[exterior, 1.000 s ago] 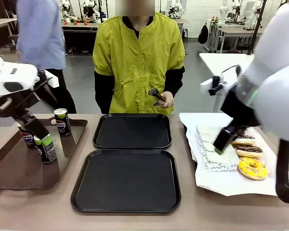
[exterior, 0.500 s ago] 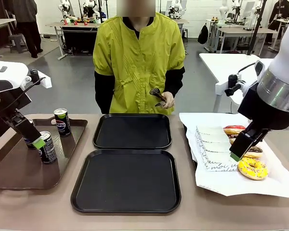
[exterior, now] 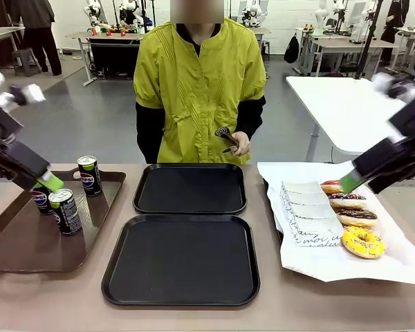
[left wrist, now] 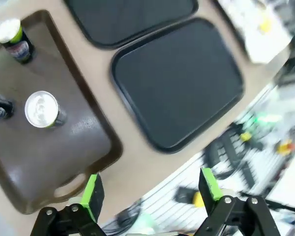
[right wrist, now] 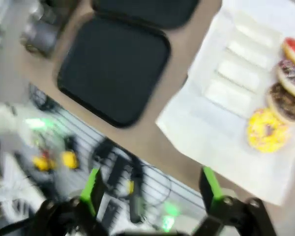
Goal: Set up donuts and drinks on trays.
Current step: Pick up one Pepsi coke and place it on the Flat Tray.
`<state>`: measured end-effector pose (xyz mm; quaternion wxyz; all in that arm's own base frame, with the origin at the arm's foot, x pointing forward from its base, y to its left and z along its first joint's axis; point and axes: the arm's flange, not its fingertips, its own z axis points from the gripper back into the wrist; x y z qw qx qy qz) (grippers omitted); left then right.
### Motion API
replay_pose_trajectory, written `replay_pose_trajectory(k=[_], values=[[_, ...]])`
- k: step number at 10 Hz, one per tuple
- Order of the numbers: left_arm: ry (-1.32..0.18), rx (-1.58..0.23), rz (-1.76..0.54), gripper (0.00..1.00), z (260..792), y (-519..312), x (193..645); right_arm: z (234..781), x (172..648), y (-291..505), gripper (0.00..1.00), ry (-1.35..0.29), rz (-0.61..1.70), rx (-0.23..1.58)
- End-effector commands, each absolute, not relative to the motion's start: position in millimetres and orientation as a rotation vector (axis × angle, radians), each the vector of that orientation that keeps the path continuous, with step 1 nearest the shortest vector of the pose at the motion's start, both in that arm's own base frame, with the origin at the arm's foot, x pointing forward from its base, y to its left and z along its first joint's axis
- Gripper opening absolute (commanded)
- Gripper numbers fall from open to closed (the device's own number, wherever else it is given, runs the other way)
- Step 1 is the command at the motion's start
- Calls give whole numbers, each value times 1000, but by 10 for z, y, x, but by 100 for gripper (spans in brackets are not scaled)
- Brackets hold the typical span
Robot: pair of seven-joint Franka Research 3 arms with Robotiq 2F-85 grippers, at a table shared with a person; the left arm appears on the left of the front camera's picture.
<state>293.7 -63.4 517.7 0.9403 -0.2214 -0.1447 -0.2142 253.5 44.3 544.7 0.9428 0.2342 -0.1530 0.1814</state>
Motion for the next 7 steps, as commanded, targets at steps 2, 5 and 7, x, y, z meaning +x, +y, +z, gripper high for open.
replay_pose_trajectory(k=[2,5,7], values=[[-422,-1019,-65,100,5201,296,2767,4774,2056,-582,100,-495,-23,1058],[-435,-1156,146,100,4982,1166,2580,4396,1920,-1382,100,-495,-245,1223],[-393,-1264,214,100,4725,1582,2549,4166,1848,-1711,100,-507,-273,1328]])
